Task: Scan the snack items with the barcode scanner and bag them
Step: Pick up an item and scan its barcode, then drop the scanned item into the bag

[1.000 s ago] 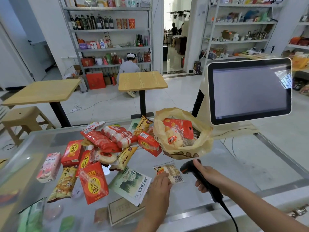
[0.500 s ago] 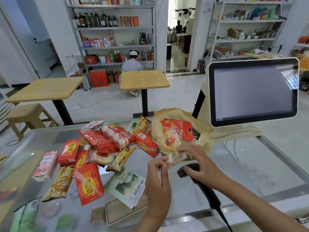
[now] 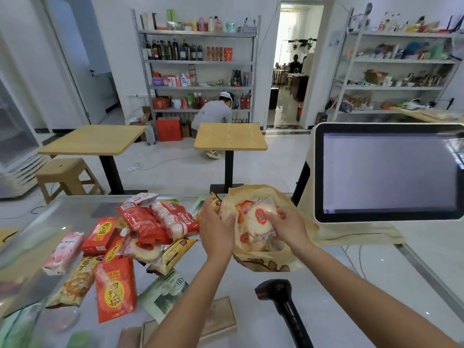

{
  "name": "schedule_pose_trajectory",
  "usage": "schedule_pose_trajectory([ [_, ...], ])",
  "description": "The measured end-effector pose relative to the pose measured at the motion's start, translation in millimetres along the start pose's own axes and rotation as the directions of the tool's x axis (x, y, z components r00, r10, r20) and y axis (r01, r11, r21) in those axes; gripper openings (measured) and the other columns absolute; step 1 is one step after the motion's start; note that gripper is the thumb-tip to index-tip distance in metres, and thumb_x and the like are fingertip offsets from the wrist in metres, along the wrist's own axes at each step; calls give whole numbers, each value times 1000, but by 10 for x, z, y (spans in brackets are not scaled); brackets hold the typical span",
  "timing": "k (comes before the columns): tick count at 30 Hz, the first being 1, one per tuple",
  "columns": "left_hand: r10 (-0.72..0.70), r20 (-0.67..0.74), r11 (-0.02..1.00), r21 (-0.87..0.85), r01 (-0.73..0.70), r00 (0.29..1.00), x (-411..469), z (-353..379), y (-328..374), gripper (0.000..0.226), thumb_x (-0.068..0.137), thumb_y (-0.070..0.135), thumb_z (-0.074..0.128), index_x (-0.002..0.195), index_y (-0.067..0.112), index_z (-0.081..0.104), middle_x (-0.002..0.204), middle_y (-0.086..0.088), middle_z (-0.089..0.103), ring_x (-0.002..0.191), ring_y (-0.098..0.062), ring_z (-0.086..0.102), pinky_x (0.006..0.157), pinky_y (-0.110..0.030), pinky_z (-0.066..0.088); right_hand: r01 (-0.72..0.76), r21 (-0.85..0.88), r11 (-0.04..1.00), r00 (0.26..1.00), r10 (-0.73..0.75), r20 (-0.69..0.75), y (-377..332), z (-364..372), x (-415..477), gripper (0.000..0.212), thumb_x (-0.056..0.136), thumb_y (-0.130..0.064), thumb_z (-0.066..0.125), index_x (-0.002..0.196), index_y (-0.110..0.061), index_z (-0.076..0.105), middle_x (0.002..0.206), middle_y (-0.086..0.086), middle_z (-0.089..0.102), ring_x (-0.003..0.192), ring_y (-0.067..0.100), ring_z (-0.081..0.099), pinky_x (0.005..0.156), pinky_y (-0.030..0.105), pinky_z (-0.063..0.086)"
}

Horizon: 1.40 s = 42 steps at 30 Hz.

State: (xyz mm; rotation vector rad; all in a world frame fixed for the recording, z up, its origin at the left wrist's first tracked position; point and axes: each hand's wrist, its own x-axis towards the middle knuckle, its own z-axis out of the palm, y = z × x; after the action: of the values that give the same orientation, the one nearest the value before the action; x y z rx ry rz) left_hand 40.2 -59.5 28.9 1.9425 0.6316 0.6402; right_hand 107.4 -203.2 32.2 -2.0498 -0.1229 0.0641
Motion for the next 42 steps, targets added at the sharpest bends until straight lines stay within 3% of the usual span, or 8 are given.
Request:
schedule_pose_trajectory([
  [8,6,-20,974,-227,-10,1000,50,94,147,39,94,8,49,128,24,40,92,1,58,85,-17,59,76,-34,50,59,-330,942,998,-49,40,-76,268,341,42,88,-47,58,68,-10,60,61,4,62,58,20,59,51,29,37],
  [16,119,55,965,-241,-103,991,-107,-116,-90,35,97,29,49,131,27,40,99,10,57,90,-1,57,74,-23,50,175,-600,780,982,-186,45,6,389,260,56,89,-68,39,76,-18,61,71,-4,62,68,17,60,57,30,47],
  [21,251,-17,959,143,-246,968,-392,-365,-746,11,97,24,48,105,19,53,96,7,54,89,-15,55,70,-27,46,142,-517,844,974,-212,-78,139,222,-44,55,95,-59,30,115,-15,56,112,3,59,98,24,60,75,38,51],
  [26,248,119,660,706,-257,961,-717,-583,-1472,29,66,17,80,88,8,64,87,-11,59,77,-32,56,63,-39,48,20,-482,876,983,-106,-151,473,-4,-748,39,94,-51,44,108,-16,52,104,1,54,95,21,53,68,34,38],
  [33,236,554,478,649,-592,798,-999,-523,-1416,67,51,55,84,103,15,71,103,-13,68,92,-34,66,80,-45,55,-155,-358,921,980,99,-170,833,79,-1261,59,89,-67,36,81,-11,54,84,4,58,75,21,57,65,39,45],
  [36,231,640,450,597,-664,733,-964,-558,-1338,68,41,44,91,101,19,70,99,-14,69,87,-35,67,72,-43,57,-248,-297,922,969,232,-88,863,158,-1310,65,88,-71,28,93,-12,54,87,5,63,76,20,60,68,39,47],
  [39,265,662,566,481,-669,701,-951,-693,-1107,68,56,16,86,119,12,63,114,-16,66,100,-33,64,78,-40,56,-343,-232,910,938,344,-36,803,193,-1356,56,92,-64,32,107,-13,47,89,9,65,75,26,66,67,37,52],
  [42,307,442,845,280,-455,843,-884,-883,-876,56,69,1,78,120,10,60,114,-9,67,98,-23,67,75,-30,56,-396,-112,912,916,401,29,714,188,-1389,55,93,-62,34,106,-12,55,75,16,69,61,29,69,60,35,52],
])
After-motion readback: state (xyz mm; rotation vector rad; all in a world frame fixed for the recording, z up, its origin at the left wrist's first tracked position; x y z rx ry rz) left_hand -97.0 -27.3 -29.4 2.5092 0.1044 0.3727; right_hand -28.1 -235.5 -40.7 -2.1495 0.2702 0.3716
